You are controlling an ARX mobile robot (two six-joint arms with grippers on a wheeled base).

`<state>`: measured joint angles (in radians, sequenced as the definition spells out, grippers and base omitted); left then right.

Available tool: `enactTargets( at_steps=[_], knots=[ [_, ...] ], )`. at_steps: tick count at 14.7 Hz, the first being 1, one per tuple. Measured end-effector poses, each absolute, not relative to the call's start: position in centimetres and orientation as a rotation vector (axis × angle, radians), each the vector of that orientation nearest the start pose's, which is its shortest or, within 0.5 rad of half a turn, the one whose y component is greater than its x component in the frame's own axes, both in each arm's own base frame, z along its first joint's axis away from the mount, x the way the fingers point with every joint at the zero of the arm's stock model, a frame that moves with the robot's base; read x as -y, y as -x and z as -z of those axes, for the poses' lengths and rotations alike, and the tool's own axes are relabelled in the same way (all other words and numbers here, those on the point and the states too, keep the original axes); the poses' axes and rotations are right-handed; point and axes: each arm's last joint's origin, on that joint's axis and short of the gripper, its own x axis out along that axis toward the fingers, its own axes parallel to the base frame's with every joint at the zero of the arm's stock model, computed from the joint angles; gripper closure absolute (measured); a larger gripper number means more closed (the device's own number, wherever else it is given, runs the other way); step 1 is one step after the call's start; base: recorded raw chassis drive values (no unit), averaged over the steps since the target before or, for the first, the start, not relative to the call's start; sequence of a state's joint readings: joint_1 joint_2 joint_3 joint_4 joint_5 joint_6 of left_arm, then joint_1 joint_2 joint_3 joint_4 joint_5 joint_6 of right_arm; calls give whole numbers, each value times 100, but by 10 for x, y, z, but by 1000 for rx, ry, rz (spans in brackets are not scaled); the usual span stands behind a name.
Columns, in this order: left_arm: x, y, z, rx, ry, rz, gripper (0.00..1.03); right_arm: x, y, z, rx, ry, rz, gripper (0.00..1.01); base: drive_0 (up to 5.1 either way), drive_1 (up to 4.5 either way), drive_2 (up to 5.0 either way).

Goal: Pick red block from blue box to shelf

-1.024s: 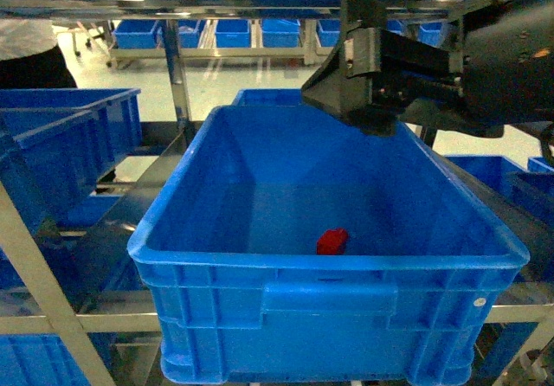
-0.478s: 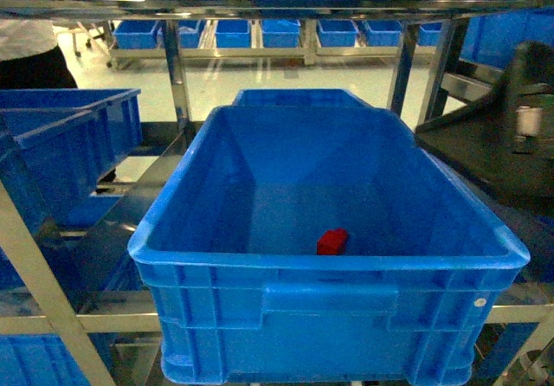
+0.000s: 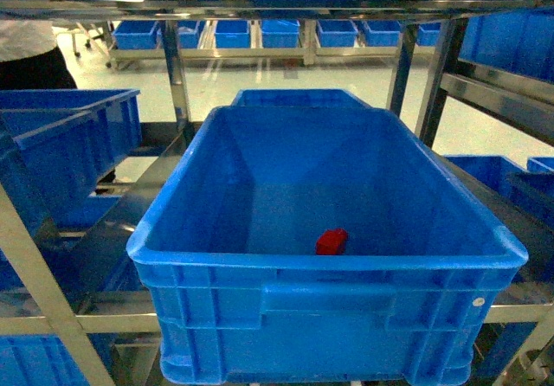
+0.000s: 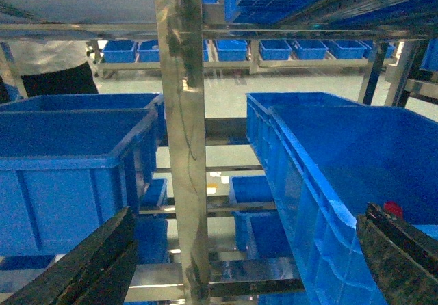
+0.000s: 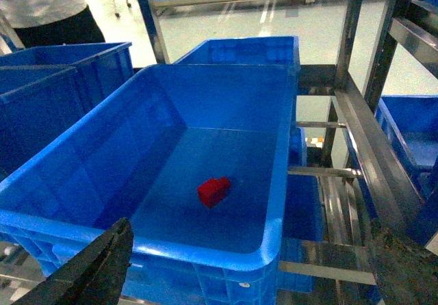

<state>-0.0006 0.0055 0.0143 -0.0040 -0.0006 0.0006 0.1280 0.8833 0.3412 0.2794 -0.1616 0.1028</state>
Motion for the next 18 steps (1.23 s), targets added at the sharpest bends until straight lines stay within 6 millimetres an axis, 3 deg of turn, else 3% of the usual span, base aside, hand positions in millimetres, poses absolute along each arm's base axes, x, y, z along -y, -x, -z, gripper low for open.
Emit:
enactTargets(
  at_steps=[2,3,4,9,10,18],
  knots=[
    [0,-97,-168,4,-1,0,5,-29,-186,-206,-241,-95,-256,5,0,0,0],
    [0,-97,-168,5,-1,0,5,-27,-180,-200,-83,-40,-112,19,0,0,0],
    [0,-97,-168,5,-1,0,5,-21,-171,-192,-34,-25,-25,32,0,0,0],
    [0,-97,-168,5,-1,0,5,-1,-146,-181,-9,-6,-1,96,0,0,0],
    [0,-97,-168,4,-1,0,5,1,-142,-179,-6,-4,19,99,0,0,0],
    [0,-97,-168,5,-1,0,5,0,-121,-171,14,-3,0,99,0,0,0]
  ],
)
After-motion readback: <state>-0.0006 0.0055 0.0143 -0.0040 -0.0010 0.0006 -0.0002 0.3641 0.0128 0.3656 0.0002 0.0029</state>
